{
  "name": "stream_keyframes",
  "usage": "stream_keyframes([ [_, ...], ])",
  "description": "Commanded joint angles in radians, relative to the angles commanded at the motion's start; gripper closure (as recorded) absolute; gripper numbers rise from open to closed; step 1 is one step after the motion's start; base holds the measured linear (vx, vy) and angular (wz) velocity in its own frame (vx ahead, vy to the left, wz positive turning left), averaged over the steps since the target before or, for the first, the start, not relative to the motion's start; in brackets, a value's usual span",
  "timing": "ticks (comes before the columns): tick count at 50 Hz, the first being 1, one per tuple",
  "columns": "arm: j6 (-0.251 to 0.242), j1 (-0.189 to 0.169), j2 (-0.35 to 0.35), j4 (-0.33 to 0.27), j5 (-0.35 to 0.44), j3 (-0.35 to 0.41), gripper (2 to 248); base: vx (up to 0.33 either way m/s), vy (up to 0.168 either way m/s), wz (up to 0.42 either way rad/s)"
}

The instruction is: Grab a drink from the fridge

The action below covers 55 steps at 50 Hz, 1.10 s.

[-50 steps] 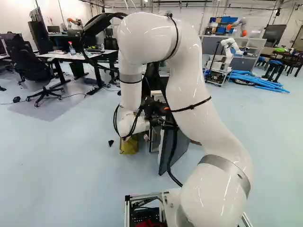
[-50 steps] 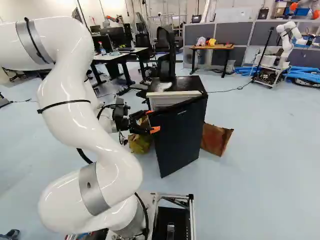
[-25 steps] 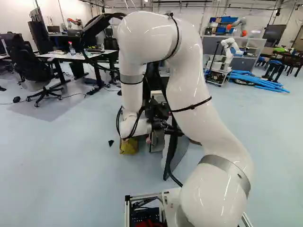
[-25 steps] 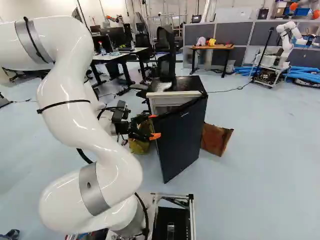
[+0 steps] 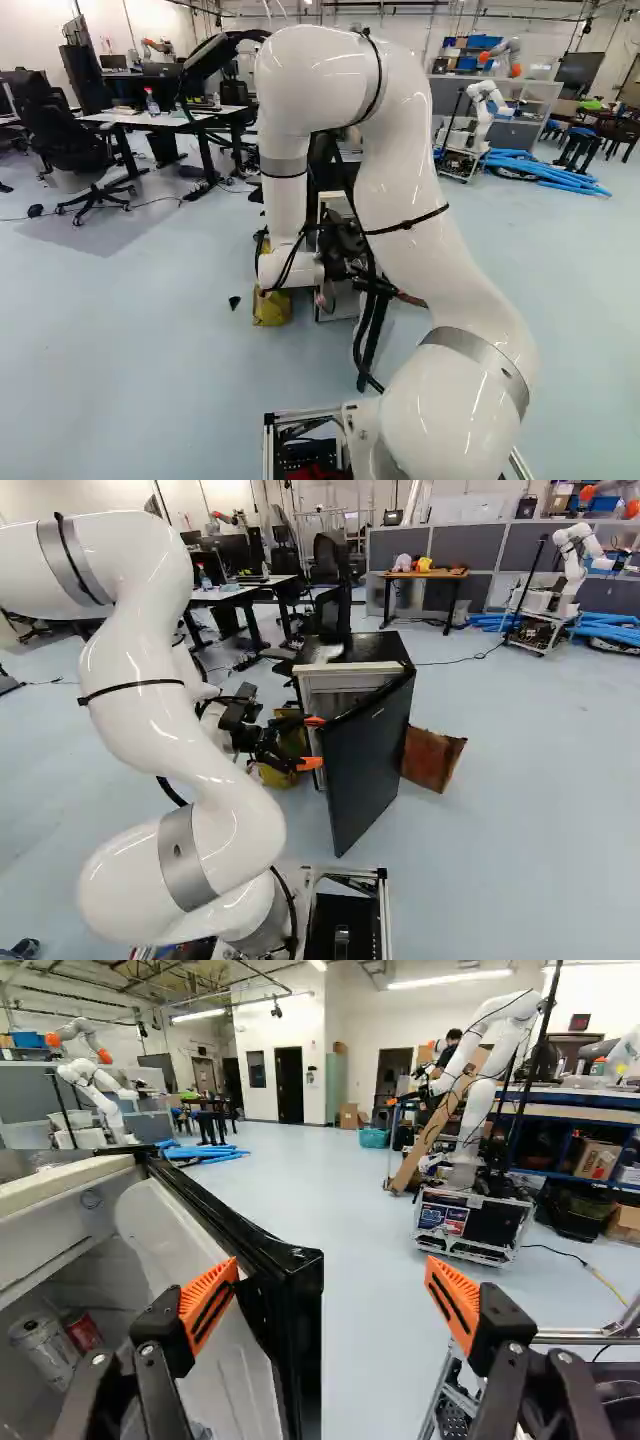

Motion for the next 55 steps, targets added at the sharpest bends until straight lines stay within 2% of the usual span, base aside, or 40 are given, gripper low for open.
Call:
stream_keyframes([
  [26, 0.0, -0.066, 0.002, 0.051, 0.0, -0.021, 3, 0.0, 0.0, 0.0],
  [55, 0.0, -0.197, 0.007, 0.078, 0.0, -0.067, 3, 0.0, 0.0, 0.0],
])
